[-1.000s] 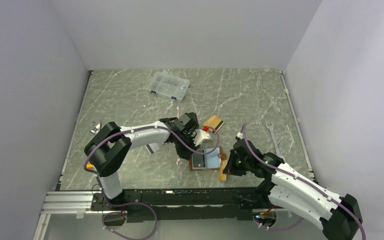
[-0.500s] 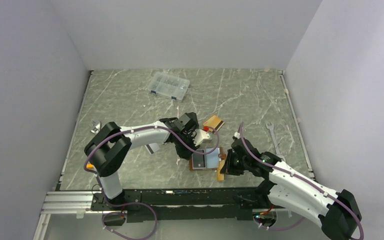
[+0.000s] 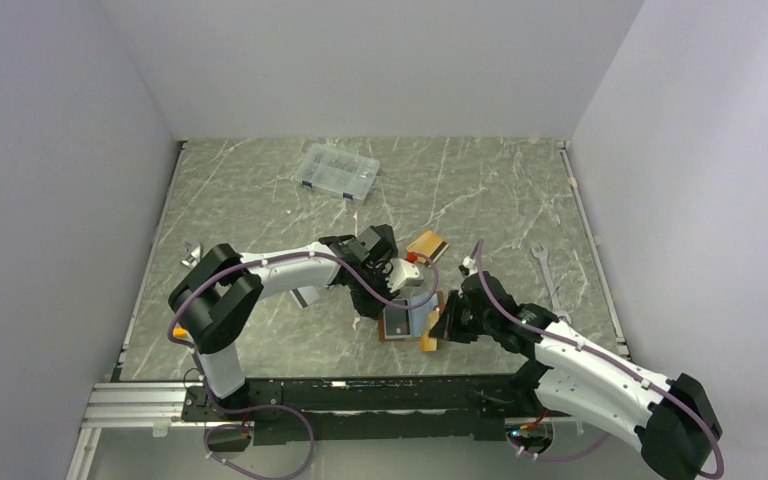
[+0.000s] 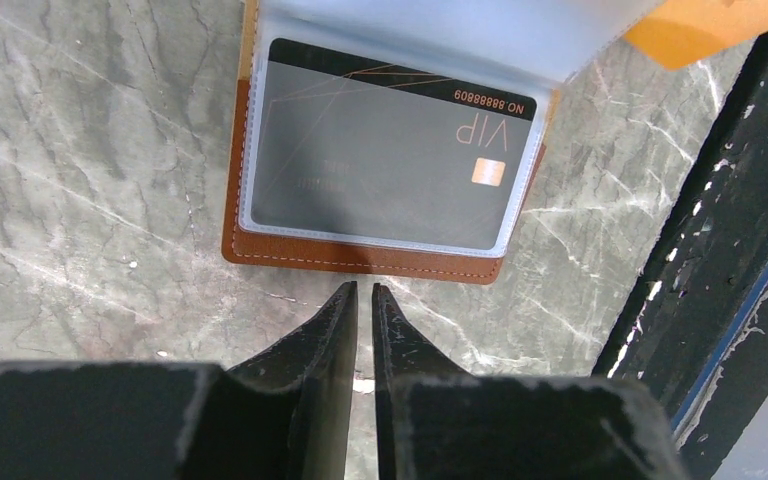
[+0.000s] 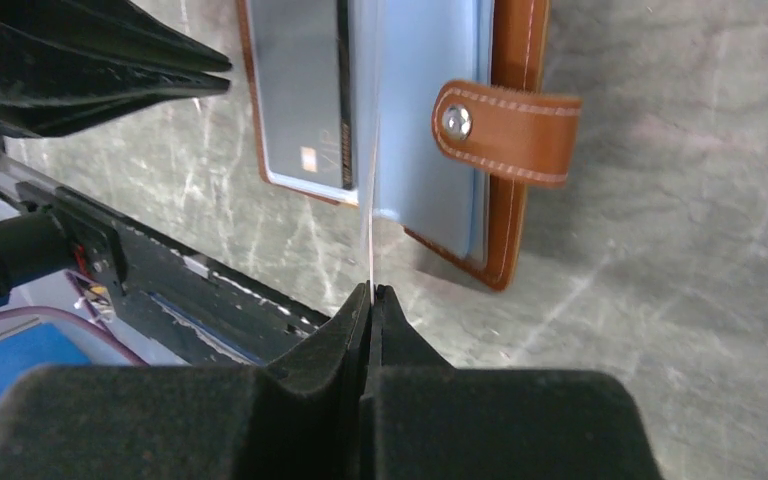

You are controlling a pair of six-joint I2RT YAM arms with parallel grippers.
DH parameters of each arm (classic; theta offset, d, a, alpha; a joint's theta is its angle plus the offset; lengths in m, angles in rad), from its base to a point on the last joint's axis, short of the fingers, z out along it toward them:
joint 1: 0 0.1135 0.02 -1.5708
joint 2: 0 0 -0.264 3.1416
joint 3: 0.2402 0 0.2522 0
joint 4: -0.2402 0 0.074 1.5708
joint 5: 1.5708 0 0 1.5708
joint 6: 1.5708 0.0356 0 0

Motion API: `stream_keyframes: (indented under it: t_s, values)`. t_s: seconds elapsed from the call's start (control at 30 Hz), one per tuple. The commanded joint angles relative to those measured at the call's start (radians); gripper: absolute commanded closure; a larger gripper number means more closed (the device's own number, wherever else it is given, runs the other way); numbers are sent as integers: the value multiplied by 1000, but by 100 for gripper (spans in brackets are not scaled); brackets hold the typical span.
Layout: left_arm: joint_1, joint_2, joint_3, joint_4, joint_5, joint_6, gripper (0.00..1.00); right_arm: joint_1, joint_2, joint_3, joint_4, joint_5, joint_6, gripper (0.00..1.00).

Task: Put the credit cards into the card holder
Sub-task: Turn over the card slot in the card holder.

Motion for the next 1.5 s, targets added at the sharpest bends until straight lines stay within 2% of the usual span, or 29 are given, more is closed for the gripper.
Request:
stream_keyframes:
  t_s: [0.0, 0.37, 0.67, 0.8, 1.0, 1.27, 1.47]
  values:
    - [-1, -32, 18, -5, 8, 31, 84, -3, 43, 24, 175, -33, -16, 100]
    - [125, -84, 39, -60, 111, 79, 85, -3, 161, 36, 326, -94, -37, 100]
    - [132, -127, 23, -65, 167, 162, 84, -27, 190, 69, 308, -87, -76, 100]
    - [96, -160, -17, -7, 146, 237, 83, -99, 166, 47, 298, -85, -86, 100]
    - [-10, -237, -179, 143, 68, 423, 83, -171, 177, -3, 364, -130, -83, 100]
    - [-94, -219, -253, 264, -25, 600, 83, -177, 219, -45, 453, -142, -57, 100]
    - [-134, -202, -263, 270, -57, 694, 83, -178, 239, -64, 511, -132, -41, 100]
